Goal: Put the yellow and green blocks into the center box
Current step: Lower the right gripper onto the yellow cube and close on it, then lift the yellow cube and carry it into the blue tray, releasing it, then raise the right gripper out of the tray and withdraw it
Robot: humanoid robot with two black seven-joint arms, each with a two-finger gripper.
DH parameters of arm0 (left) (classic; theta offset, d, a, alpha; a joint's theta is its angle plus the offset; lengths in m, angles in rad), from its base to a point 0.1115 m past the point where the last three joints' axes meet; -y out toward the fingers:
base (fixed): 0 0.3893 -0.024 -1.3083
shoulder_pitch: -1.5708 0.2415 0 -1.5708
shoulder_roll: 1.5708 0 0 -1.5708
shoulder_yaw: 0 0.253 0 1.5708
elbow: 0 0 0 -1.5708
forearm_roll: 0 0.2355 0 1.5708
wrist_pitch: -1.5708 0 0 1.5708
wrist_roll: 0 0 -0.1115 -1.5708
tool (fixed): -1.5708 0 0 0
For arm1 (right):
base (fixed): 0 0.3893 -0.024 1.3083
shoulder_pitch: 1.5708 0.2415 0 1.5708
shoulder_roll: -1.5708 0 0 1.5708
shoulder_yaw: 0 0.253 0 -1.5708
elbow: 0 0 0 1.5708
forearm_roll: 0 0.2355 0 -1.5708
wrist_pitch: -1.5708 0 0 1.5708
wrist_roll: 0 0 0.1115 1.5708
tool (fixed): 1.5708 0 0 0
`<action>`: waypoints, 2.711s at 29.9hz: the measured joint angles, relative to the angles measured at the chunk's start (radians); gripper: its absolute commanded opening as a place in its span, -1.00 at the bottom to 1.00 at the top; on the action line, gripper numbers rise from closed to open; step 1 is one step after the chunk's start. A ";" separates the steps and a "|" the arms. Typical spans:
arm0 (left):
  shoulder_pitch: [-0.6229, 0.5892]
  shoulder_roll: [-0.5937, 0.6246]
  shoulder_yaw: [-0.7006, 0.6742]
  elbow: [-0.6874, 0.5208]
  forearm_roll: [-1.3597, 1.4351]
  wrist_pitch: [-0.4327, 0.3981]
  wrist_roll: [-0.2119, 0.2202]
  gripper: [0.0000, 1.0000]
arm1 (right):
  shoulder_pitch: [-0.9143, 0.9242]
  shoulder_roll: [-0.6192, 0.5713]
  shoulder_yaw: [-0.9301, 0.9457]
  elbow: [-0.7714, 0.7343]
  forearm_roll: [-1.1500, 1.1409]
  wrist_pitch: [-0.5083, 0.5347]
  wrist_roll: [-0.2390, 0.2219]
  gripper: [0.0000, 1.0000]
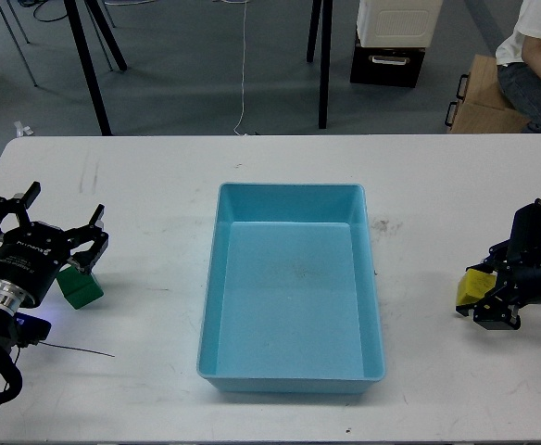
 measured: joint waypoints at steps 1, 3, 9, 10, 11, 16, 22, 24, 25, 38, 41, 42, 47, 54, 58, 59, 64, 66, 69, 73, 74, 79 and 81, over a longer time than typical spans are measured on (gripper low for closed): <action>0.000 0.000 0.000 0.000 0.000 0.000 0.000 1.00 | 0.000 0.000 0.000 0.000 -0.003 -0.001 0.000 -0.36; 0.000 0.000 0.000 0.000 0.000 0.000 0.000 1.00 | 0.003 -0.003 0.000 0.000 -0.018 -0.001 0.000 -0.45; 0.000 0.000 0.000 0.000 0.000 0.000 0.000 1.00 | 0.018 -0.006 -0.001 -0.002 -0.044 -0.001 0.000 -0.77; 0.000 0.000 0.000 0.000 0.000 0.000 0.000 1.00 | 0.026 -0.006 -0.001 -0.004 -0.044 -0.001 0.000 -0.77; 0.000 0.000 0.000 0.000 0.000 0.000 0.000 1.00 | 0.041 -0.006 0.001 -0.008 -0.044 -0.001 0.000 -0.77; 0.000 0.000 0.000 0.000 0.000 0.000 0.000 1.00 | 0.181 -0.004 0.010 -0.013 -0.029 -0.001 0.000 -0.77; 0.000 0.000 0.000 0.000 0.000 0.000 0.000 1.00 | 0.343 0.020 0.035 0.000 0.035 0.002 0.000 -0.77; 0.001 0.000 0.000 0.000 0.000 0.000 0.000 1.00 | 0.388 0.055 0.037 0.008 0.072 0.003 0.000 -0.77; 0.001 0.000 0.000 0.000 0.000 0.000 0.000 1.00 | 0.408 0.081 0.036 0.015 0.093 0.004 0.000 -0.77; 0.012 0.006 0.000 0.000 0.000 0.000 0.000 1.00 | 0.508 0.433 -0.125 0.030 0.202 0.019 0.000 -0.76; 0.013 0.006 0.000 0.000 0.000 0.000 0.000 1.00 | 0.506 0.489 -0.143 0.011 0.205 0.020 0.000 -0.76; 0.014 0.006 0.000 0.000 0.000 0.000 0.000 1.00 | 0.503 0.505 -0.145 0.004 0.207 0.020 0.000 -0.76; 0.015 0.006 0.000 0.000 0.000 0.000 0.000 1.00 | 0.493 0.582 -0.177 -0.015 0.212 0.022 0.000 -0.70; 0.015 0.005 0.000 0.000 0.000 0.000 0.000 1.00 | 0.455 0.650 -0.216 -0.043 0.230 0.022 0.000 -0.36; 0.015 0.005 0.000 0.000 0.000 0.000 0.000 1.00 | 0.437 0.659 -0.218 -0.048 0.239 0.022 0.000 0.63; 0.015 0.005 0.000 0.000 0.000 0.000 0.000 1.00 | 0.436 0.661 -0.218 -0.049 0.240 0.022 0.000 0.85; 0.015 0.005 0.000 0.000 0.000 0.000 0.000 1.00 | 0.434 0.662 -0.244 -0.076 0.278 0.035 0.000 0.92; 0.015 0.005 0.000 0.000 0.000 0.000 0.000 1.00 | 0.434 0.661 -0.258 -0.084 0.290 0.038 0.000 0.92; 0.015 0.005 -0.001 0.000 0.000 0.000 0.000 1.00 | 0.432 0.659 -0.265 -0.086 0.295 0.038 0.000 0.92; 0.015 0.005 -0.001 0.000 0.000 0.000 0.000 1.00 | 0.438 0.636 -0.257 -0.086 0.303 0.036 0.000 0.94; 0.015 0.005 -0.001 0.000 0.001 0.000 0.000 1.00 | 0.443 0.624 -0.251 -0.086 0.307 0.034 0.000 0.93; 0.005 0.014 -0.002 0.000 0.027 0.000 0.000 1.00 | 0.477 0.543 -0.170 -0.074 0.336 0.029 0.000 0.94; 0.002 0.021 -0.003 0.000 0.051 0.000 0.000 1.00 | 0.480 0.512 -0.127 -0.072 0.350 0.027 0.000 0.93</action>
